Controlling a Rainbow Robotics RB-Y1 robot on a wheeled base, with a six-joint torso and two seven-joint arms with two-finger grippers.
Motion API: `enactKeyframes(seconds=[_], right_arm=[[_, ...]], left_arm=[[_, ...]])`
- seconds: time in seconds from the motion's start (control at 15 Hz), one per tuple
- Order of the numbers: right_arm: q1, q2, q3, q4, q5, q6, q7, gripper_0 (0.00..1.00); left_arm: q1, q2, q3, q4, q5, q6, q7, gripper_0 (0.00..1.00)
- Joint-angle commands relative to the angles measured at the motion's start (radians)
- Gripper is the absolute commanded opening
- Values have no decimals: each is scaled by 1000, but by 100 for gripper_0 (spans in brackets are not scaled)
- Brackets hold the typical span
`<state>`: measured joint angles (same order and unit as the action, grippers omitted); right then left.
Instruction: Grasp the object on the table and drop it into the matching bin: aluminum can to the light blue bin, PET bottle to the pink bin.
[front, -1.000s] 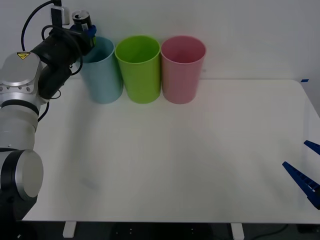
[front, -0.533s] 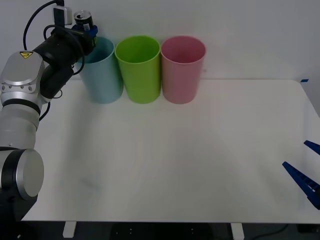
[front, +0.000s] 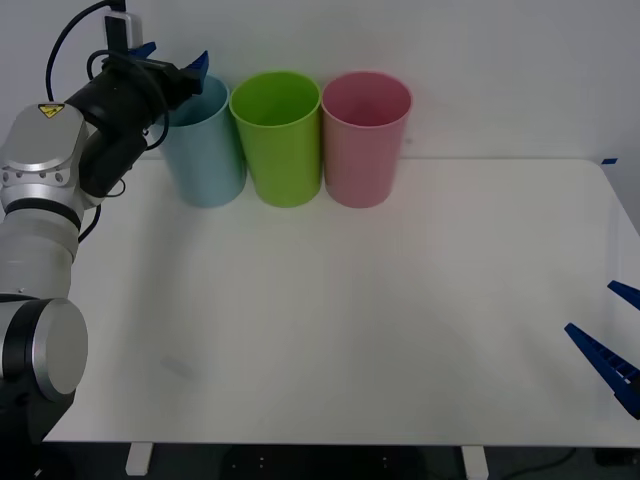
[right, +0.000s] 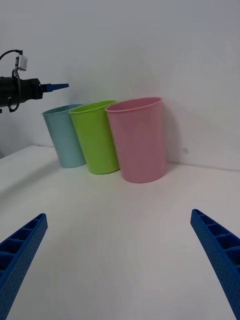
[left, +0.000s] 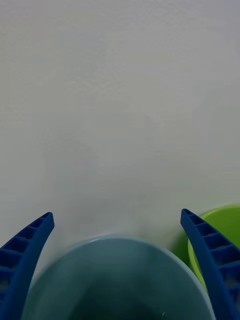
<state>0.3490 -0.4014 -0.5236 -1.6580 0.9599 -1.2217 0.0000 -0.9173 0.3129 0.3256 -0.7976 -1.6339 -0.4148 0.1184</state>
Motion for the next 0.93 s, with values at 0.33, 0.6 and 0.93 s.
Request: enactKeyframes(seconds=[0.33, 0.6, 0.93], right_arm=[[0, 0, 0, 0, 0, 0, 0, 100], [0, 0, 0, 0, 0, 0, 0, 100], [0, 0, 0, 0, 0, 0, 0, 100]], left_arm=[[37, 46, -5, 0, 106, -85, -8, 100], [83, 89, -14, -2, 213, -182, -25, 100], [176, 144, -34, -34, 370, -294, -46, 100]])
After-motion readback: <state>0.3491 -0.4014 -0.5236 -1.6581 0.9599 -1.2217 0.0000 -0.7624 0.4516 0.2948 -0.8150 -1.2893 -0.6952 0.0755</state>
